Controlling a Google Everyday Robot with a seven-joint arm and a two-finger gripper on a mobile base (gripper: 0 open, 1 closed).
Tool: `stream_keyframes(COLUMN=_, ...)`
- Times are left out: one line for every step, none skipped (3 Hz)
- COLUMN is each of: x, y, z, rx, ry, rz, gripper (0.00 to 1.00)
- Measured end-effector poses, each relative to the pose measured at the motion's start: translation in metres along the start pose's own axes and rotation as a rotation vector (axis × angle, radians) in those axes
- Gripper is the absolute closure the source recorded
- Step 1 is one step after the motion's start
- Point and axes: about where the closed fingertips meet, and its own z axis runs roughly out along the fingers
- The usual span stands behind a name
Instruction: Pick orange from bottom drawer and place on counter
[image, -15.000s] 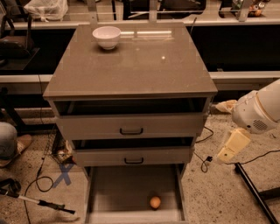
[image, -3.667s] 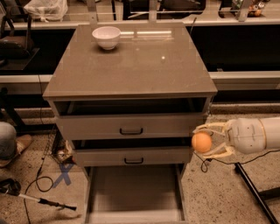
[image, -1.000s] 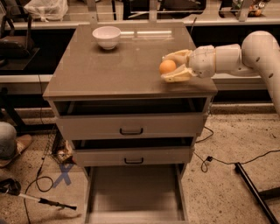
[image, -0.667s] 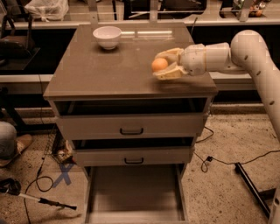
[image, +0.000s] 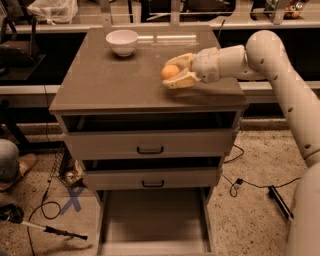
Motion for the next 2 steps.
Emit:
stream_keyframes(x=0.0015, y=-0.0037, z=0.0181, rx=-0.044, ry=0.050, rz=0.038, gripper=0.52)
stream_keyframes(x=0.0041, y=-0.0041, z=0.0266, rx=-0.070, ry=0.074, rz=0.060, gripper=0.29)
